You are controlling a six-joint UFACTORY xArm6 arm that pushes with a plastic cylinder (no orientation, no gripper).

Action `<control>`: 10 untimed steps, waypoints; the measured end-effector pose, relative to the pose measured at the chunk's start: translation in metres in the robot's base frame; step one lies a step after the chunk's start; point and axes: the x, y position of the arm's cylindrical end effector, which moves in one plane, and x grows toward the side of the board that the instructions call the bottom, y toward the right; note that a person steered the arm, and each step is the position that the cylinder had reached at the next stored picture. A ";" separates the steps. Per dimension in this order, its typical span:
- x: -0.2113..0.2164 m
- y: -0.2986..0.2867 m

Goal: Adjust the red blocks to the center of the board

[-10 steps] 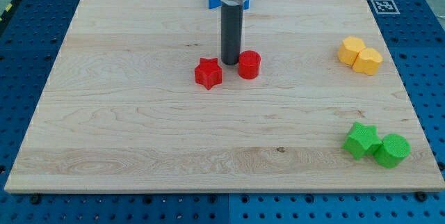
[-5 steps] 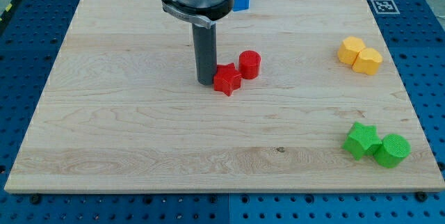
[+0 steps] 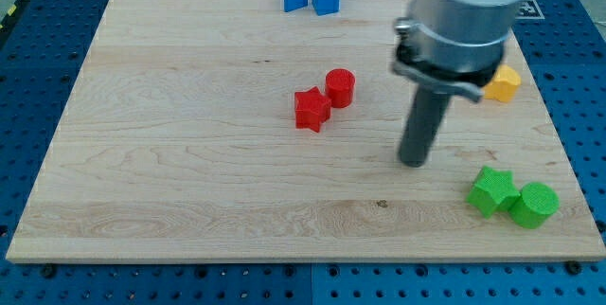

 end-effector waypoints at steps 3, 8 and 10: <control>-0.084 -0.011; -0.085 -0.081; -0.080 -0.081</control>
